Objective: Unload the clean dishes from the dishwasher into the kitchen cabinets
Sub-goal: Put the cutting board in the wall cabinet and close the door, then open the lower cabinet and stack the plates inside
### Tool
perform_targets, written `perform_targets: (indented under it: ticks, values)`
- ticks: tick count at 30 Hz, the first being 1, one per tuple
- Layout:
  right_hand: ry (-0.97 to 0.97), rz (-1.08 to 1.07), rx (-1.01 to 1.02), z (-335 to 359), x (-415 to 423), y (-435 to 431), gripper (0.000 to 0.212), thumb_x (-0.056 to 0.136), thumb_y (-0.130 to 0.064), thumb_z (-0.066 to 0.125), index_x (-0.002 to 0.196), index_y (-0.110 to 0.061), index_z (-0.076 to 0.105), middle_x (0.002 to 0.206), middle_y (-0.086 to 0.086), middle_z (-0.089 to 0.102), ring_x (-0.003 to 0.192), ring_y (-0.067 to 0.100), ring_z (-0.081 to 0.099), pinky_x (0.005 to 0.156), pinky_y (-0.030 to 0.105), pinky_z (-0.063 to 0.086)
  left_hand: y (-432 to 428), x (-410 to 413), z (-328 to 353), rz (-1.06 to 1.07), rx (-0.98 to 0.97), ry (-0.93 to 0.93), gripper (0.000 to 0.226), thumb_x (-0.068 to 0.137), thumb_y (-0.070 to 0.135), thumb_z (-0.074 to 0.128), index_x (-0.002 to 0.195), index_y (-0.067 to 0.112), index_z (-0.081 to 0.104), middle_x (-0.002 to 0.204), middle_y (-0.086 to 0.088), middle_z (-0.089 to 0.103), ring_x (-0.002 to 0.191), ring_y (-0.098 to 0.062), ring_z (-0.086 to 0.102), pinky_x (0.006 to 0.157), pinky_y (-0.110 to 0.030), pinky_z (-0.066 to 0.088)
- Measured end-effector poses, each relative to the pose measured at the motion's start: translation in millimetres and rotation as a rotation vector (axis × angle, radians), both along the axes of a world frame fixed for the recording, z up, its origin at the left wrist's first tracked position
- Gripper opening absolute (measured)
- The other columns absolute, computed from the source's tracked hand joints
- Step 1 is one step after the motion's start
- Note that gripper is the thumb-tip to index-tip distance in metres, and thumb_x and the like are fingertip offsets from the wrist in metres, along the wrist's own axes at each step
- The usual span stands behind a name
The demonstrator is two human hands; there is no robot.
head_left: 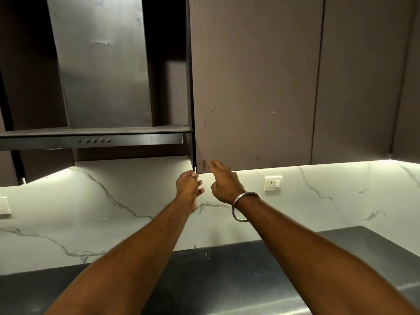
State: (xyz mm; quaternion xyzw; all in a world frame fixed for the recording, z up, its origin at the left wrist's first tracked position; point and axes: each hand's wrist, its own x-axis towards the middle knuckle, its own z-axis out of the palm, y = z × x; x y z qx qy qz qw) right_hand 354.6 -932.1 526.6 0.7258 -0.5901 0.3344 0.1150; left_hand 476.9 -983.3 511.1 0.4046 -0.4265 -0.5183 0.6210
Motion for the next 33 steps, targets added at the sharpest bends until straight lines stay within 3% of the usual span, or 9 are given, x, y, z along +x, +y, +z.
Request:
perform_targets:
  ticks: [4, 9, 16, 27, 33]
  values:
    - [-0.007, -0.074, -0.007, 3, 17, 49, 0.067, 0.082, -0.006, 0.057, 0.146, -0.017, 0.039, 0.151, 0.004, 0.041, 0.135, 0.03, 0.042, 0.108, 0.049, 0.041, 43, 13, 4, 0.017, -0.159, -0.214, 0.023, 0.106, 0.024, 0.054, 0.129, 0.023, 0.059, 0.126, -0.005, 0.061, 0.105, -0.023, 0.064, 0.081, -0.035, 0.063]
    - [-0.033, -0.17, -0.048, -5, 30, 116, 0.067, 0.083, -0.006, 0.056, 0.148, -0.014, 0.039, 0.151, 0.006, 0.041, 0.136, 0.029, 0.039, 0.108, 0.051, 0.041, 113, 27, 5, -0.005, -0.414, -0.42, 0.031, 0.106, 0.025, 0.055, 0.136, 0.019, 0.055, 0.136, -0.004, 0.06, 0.116, -0.023, 0.061, 0.099, -0.043, 0.057]
    - [-0.075, -0.318, -0.032, -21, 22, 220, 0.068, 0.09, -0.006, 0.056, 0.154, -0.015, 0.034, 0.16, 0.006, 0.033, 0.147, 0.025, 0.029, 0.116, 0.047, 0.032, 207, 15, -5, -0.131, -0.54, -0.491, 0.034, 0.106, 0.021, 0.055, 0.139, 0.014, 0.055, 0.139, -0.005, 0.061, 0.125, -0.022, 0.059, 0.106, -0.04, 0.052]
    - [-0.126, -0.558, -0.013, -58, -42, 420, 0.065, 0.087, -0.007, 0.055, 0.15, -0.016, 0.04, 0.153, 0.005, 0.041, 0.14, 0.027, 0.038, 0.11, 0.051, 0.038, 373, -69, -43, -0.392, -0.652, -0.573, 0.035, 0.105, 0.021, 0.055, 0.14, 0.015, 0.054, 0.139, -0.005, 0.061, 0.115, -0.016, 0.061, 0.098, -0.027, 0.048]
    - [-0.154, -0.727, 0.059, -95, -80, 566, 0.066, 0.087, -0.01, 0.055, 0.151, -0.016, 0.039, 0.155, 0.006, 0.039, 0.141, 0.029, 0.035, 0.112, 0.049, 0.035, 495, -115, -82, -0.562, -0.659, -0.583, 0.035, 0.103, 0.024, 0.057, 0.137, 0.018, 0.057, 0.134, -0.001, 0.063, 0.114, -0.016, 0.062, 0.101, -0.034, 0.051]
